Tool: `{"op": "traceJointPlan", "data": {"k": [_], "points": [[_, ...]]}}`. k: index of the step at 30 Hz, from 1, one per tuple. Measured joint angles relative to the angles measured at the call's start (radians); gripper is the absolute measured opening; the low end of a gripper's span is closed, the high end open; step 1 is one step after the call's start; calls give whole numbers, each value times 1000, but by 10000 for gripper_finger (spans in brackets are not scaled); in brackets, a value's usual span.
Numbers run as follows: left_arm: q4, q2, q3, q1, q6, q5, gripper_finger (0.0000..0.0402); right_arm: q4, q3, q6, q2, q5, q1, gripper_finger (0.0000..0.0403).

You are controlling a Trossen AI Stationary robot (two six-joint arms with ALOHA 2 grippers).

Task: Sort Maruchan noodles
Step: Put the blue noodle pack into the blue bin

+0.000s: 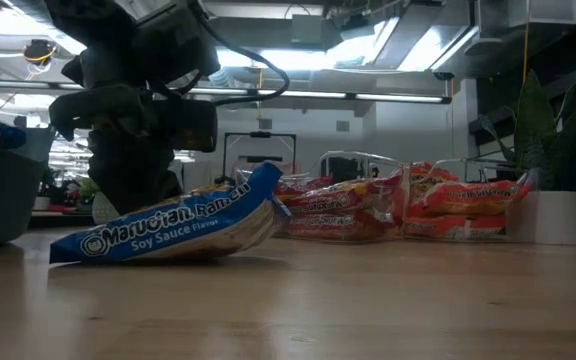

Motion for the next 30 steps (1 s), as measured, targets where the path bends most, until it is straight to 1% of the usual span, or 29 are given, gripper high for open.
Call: {"op": "traceJointPlan", "data": {"k": [1,3,4,6,8,10,13,16,19,22,25,30], "points": [[0,0,0,0,0,0,0,41,-83,37,-29,-30,0,177],[0,0,0,0,0,0,0,232,-265,67,-95,-69,-1,177],[0,0,0,0,0,0,0,366,-361,67,-130,-80,-9,177],[-1,0,0,0,-1,1,0,700,-546,66,-184,-83,-28,177],[-1,0,0,-1,-1,1,0,1037,-711,51,-207,-30,-46,177],[-1,0,0,-1,-1,1,0,1317,-844,39,-208,31,-64,177],[2,0,-1,-1,-9,0,0,1605,-991,51,-176,93,-79,177],[9,0,-1,-1,-20,-3,0,1739,-1064,79,-132,149,-81,177],[17,1,-2,-1,-22,-2,0,1771,-1072,85,-96,170,-80,189],[24,1,-2,-1,-28,-3,0,1785,-1073,86,-60,171,-80,217],[33,2,-2,-1,-46,-7,0,1807,-1072,89,-31,178,-80,254],[57,3,-3,-1,-53,-11,0,1896,-1072,90,18,218,-89,298]]}}
